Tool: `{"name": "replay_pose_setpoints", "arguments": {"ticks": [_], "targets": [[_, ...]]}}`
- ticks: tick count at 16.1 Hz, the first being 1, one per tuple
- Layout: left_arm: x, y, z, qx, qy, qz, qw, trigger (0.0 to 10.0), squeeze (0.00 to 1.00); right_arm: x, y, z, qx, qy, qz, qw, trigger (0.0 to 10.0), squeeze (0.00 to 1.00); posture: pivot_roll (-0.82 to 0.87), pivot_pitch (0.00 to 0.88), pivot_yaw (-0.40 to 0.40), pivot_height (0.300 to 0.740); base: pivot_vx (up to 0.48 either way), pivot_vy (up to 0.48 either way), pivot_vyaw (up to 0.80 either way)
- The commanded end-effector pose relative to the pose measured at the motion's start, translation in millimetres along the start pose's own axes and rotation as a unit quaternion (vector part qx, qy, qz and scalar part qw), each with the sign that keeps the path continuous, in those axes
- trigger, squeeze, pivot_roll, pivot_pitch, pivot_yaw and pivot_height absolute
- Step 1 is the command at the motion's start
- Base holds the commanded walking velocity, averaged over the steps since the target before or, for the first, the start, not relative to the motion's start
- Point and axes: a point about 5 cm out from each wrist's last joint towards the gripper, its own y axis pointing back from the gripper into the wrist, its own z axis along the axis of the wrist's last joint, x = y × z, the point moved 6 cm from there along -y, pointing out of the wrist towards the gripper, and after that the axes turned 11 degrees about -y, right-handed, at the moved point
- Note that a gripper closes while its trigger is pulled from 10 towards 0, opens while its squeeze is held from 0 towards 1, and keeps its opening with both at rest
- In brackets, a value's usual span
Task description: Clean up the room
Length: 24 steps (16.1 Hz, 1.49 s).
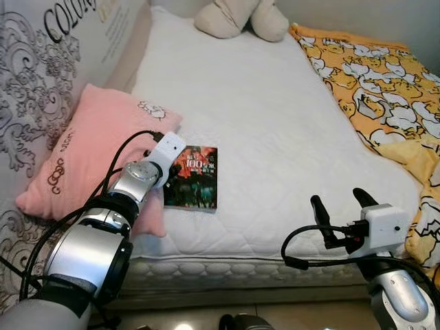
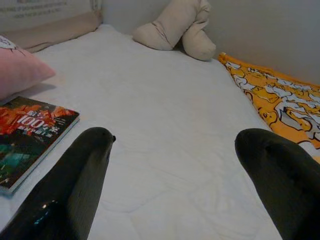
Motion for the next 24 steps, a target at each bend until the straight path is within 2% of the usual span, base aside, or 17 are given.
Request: {"name": "replay_pose_setpoints", "arguments": {"ticks": [1, 3, 4, 5, 7, 8, 9, 10, 11, 12, 14, 16, 20, 21, 22, 23, 24], "targets": [[15.5, 2.1, 25, -0.035, -0.035, 0.021, 0.999, 10.0, 1.00, -4.8, -0.4, -1, 0.000, 0.009, -0.009, 1.000, 10.0, 0.00, -0.21, 0.004, -0.106, 0.740, 0.000, 0.000, 0.00], [24.4, 7.9, 52, -0.102, -0.056, 0.038, 0.993, 10.0, 1.00, -4.2, -3.9, -4, -0.003, 0.005, -0.011, 1.000, 10.0, 0.00, -0.20, 0.000, -0.095, 0.740, 0.000, 0.000, 0.00], [21.6, 11.6, 64, -0.138, -0.050, 0.035, 0.989, 10.0, 0.14, -3.8, -5.6, -4, -0.007, 0.002, -0.012, 1.000, 10.0, 0.00, -0.19, 0.000, -0.086, 0.740, 0.000, 0.000, 0.00], [18.8, 14.7, 72, -0.162, -0.036, 0.033, 0.986, 10.0, 0.00, -3.7, -6.6, -3, -0.011, 0.001, -0.014, 1.000, 10.0, 0.00, -0.18, 0.000, -0.080, 0.740, 0.000, 0.000, 0.00], [-8.5, 37.8, 96, -0.252, 0.037, 0.018, 0.967, 10.0, 0.00, -5.8, -9.3, 0, -0.028, -0.010, -0.024, 0.999, 10.0, 0.00, -0.15, 0.000, -0.065, 0.740, 0.000, 0.000, 0.00], [-20.0, 48.6, 98, -0.273, 0.087, 0.033, 0.957, 10.0, 0.00, -8.3, -11.1, 1, -0.037, -0.018, -0.032, 0.999, 10.0, 0.00, -0.13, 0.000, -0.060, 0.740, 0.000, 0.000, 0.00], [-24.2, 57.8, 90, -0.281, 0.146, 0.070, 0.946, 10.0, 1.00, -9.8, -13.8, 0, -0.040, -0.019, -0.036, 0.998, 10.0, 0.00, -0.11, 0.000, -0.059, 0.740, 0.000, 0.000, 0.00], [-27.5, 62.1, 81, -0.275, 0.173, 0.090, 0.942, 10.0, 1.00, -10.9, -15.1, 0, -0.042, -0.020, -0.040, 0.998, 10.0, 0.00, -0.11, 0.000, -0.060, 0.740, 0.000, 0.000, 0.00], [-31.8, 71.7, 58, -0.251, 0.220, 0.134, 0.933, 10.0, 1.00, -14.5, -21.2, -1, -0.045, -0.017, -0.050, 0.998, 10.0, 0.08, -0.08, 0.000, -0.067, 0.740, 0.000, 0.000, 0.00], [-30.6, 78.8, 35, -0.219, 0.237, 0.175, 0.930, 10.0, 1.00, -16.7, -28.7, -3, -0.044, -0.019, -0.055, 0.997, 10.0, 1.00, -0.06, 0.000, -0.072, 0.740, 0.000, 0.000, 0.00], [-21.6, 85.3, 12, -0.191, 0.217, 0.220, 0.932, 10.0, 1.00, -14.7, -38.4, -4, -0.050, -0.049, -0.051, 0.996, 10.0, 1.00, -0.04, 0.000, -0.081, 0.740, 0.000, 0.000, 0.00], [-19.2, 94.2, 14, -0.202, 0.174, 0.232, 0.936, 10.0, 1.00, -9.5, -47.7, -4, -0.056, -0.058, -0.040, 0.996, 10.0, 1.00, -0.02, 0.000, -0.083, 0.740, 0.000, 0.000, 0.00], [-23.0, 99.7, 11, -0.201, 0.169, 0.229, 0.937, 10.0, 1.00, -18.1, -55.4, -4, -0.063, -0.068, -0.058, 0.994, 10.0, 1.00, -0.01, 0.000, -0.082, 0.740, 0.000, 0.000, 0.00], [-21.6, 101.8, 12, -0.207, 0.166, 0.230, 0.936, 10.0, 0.00, -23.1, -53.5, -2, -0.071, -0.092, -0.070, 0.991, 10.0, 1.00, -0.01, 0.000, -0.082, 0.740, 0.000, 0.000, 0.00], [-19.8, 103.2, 12, -0.210, 0.165, 0.235, 0.935, 10.0, 0.00, -26.4, -52.2, 0, -0.077, -0.108, -0.078, 0.988, 10.0, 1.00, -0.02, 0.000, -0.079, 0.740, 0.000, 0.000, 0.00], [-21.8, 107.1, 13, -0.225, 0.167, 0.224, 0.933, 10.0, 0.00, -28.6, -43.7, -2, -0.074, -0.110, -0.080, 0.988, 10.0, 0.91, -0.02, 0.000, -0.072, 0.740, 0.000, 0.000, 0.00], [-30.6, 108.9, 14, -0.239, 0.163, 0.199, 0.936, 10.0, 0.00, -24.0, -37.4, -7, -0.059, -0.083, -0.059, 0.993, 10.0, 0.89, -0.03, 0.000, -0.065, 0.740, 0.000, 0.000, 0.00]]}}
